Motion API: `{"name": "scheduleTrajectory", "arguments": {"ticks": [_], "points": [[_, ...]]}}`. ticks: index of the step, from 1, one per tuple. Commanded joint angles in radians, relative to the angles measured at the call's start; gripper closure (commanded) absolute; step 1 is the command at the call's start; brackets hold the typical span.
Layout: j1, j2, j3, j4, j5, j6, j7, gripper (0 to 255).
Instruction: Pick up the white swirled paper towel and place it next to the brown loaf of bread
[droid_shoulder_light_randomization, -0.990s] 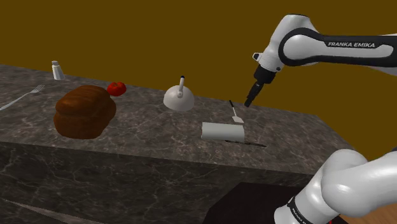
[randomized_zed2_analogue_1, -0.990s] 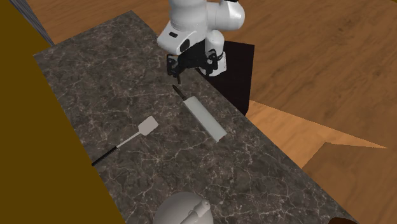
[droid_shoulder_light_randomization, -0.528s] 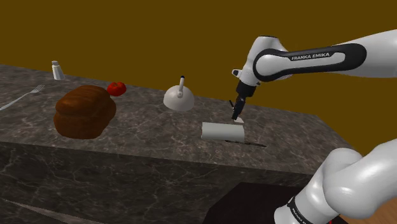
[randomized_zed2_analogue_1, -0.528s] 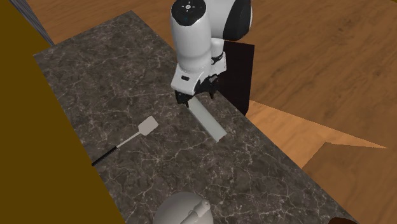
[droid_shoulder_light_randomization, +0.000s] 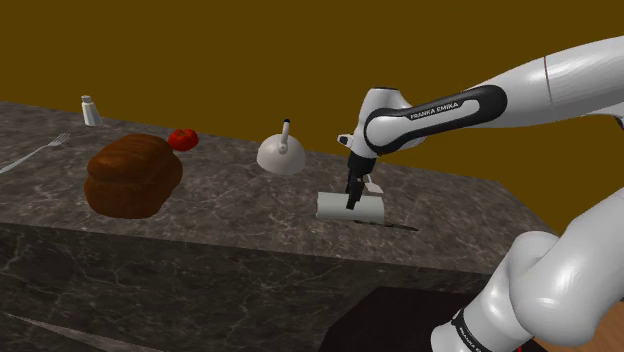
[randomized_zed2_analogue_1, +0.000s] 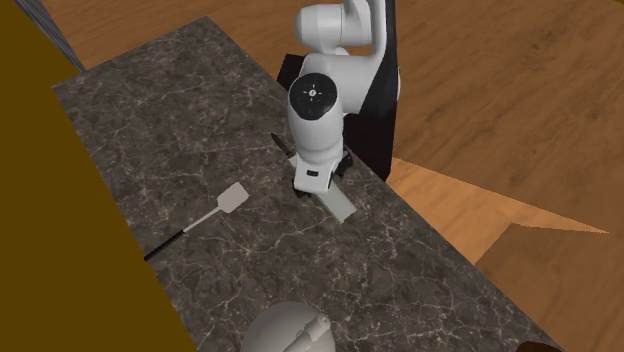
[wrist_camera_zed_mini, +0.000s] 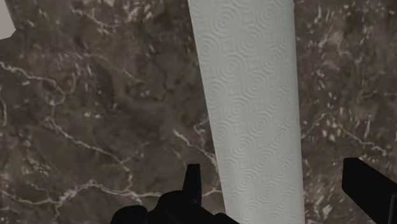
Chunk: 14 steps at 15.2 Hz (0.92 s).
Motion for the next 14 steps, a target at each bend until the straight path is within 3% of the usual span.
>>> {"name": "scheduleTrajectory", "arguments": {"ticks": [1,5,13,14], "points": [[0.003,0.016,0.0,-0.014,0.005,0.029,-0.006,0],[0.006,0.043,0.001,-0.039,0.014,0.08,-0.012,0],[0.005,0.043,0.001,-0.039,0.014,0.08,-0.013,0],[0.005,0.043,0.001,-0.039,0.014,0.08,-0.013,255]]}}
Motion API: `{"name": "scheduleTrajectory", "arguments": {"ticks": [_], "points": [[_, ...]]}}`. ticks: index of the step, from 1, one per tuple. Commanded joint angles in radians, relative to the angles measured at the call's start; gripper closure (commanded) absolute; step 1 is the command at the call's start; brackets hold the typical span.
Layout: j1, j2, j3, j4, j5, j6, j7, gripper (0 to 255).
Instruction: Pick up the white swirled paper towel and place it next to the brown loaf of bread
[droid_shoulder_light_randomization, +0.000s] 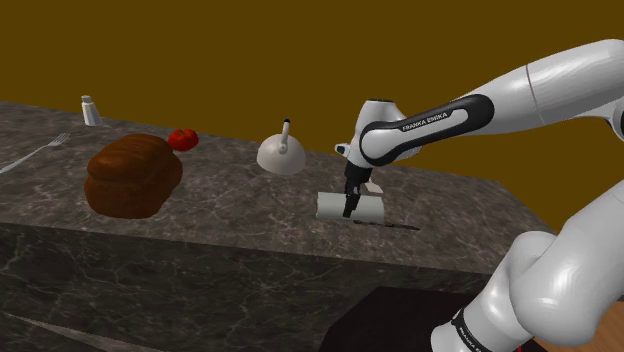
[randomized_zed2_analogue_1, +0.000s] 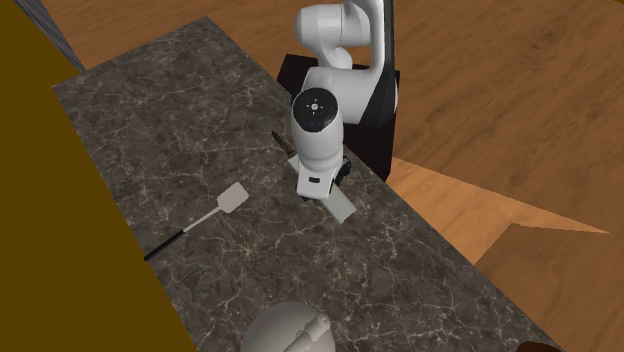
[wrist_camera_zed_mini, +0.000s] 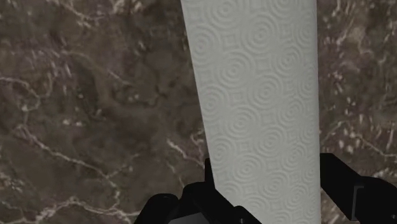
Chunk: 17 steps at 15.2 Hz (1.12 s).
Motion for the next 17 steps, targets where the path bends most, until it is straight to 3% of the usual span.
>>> {"name": "scheduleTrajectory", "arguments": {"ticks": [1,9,17], "points": [[0.0,0.0,0.0,0.0,0.0,0.0,0.0,255],[0.0,0.0,0.0,0.0,0.0,0.0,0.0,255],[-0.003,-0.065,0.004,0.05,-0.018,-0.114,0.02,255]]}}
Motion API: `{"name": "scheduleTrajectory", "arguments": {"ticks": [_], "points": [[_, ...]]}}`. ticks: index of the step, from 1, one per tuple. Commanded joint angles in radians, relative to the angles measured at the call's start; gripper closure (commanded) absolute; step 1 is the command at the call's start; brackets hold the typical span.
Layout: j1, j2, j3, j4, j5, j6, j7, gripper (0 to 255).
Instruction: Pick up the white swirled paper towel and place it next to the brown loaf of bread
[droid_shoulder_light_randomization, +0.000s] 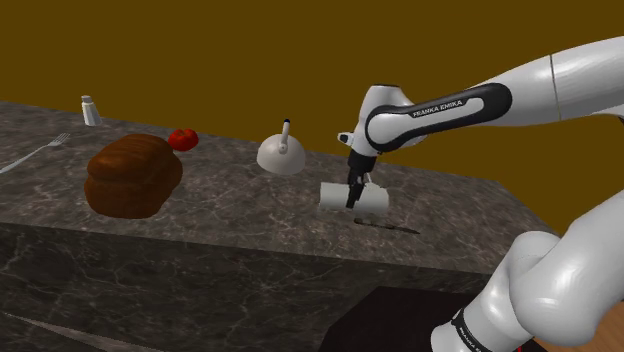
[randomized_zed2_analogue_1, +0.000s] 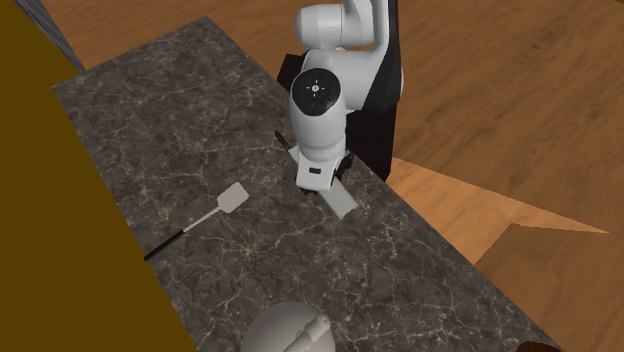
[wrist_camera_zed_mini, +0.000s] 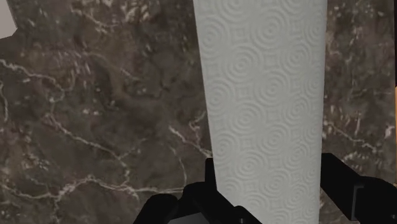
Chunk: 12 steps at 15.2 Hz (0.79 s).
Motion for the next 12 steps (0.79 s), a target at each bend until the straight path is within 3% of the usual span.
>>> {"name": "scheduleTrajectory", "arguments": {"ticks": [1,12], "points": [[-0.001,-0.013,0.0,0.014,-0.004,-0.028,0.003,255],[-0.003,-0.075,0.005,0.108,-0.017,-0.182,0.022,255]]}}
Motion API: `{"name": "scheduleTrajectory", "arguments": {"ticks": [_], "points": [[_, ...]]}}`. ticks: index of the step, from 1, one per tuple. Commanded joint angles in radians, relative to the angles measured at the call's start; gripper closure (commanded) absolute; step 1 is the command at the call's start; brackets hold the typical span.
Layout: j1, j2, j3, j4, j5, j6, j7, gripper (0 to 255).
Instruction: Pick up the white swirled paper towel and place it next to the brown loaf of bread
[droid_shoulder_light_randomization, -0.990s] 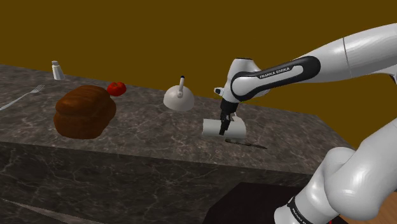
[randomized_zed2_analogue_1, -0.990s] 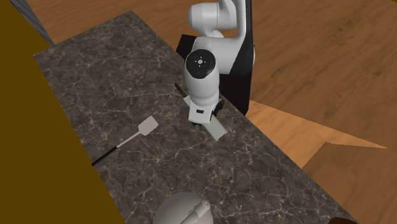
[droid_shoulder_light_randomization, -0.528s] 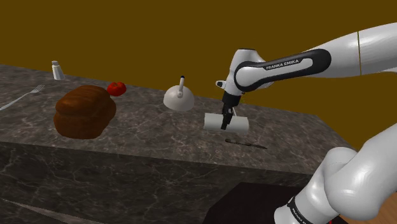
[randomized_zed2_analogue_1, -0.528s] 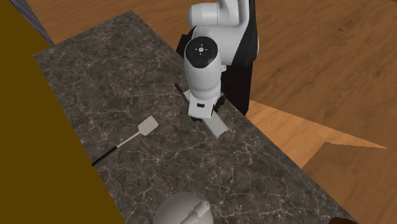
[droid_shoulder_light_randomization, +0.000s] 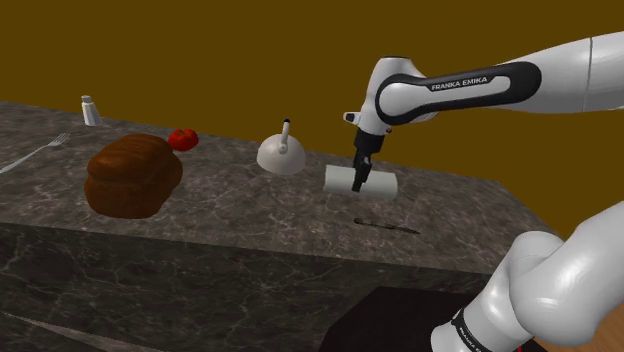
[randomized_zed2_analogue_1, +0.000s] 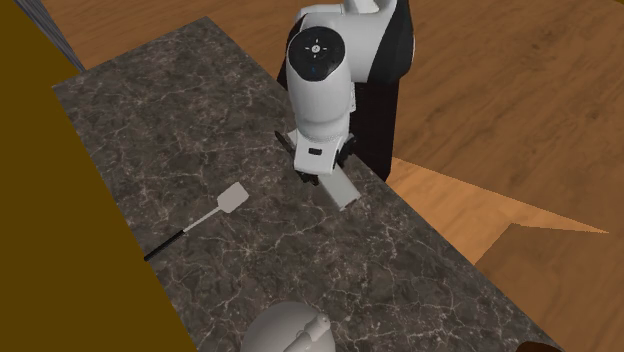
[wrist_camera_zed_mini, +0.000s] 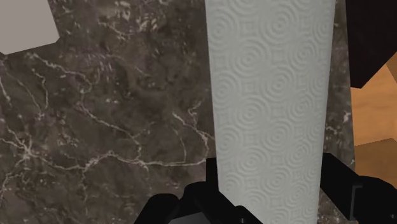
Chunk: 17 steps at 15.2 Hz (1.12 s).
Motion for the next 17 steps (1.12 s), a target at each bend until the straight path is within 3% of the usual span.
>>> {"name": "scheduleTrajectory", "arguments": {"ticks": [1,17], "points": [[-0.001,-0.008,0.0,0.02,-0.002,-0.028,0.002,255],[0.0,-0.043,0.006,0.203,-0.008,-0.245,0.02,255]]}}
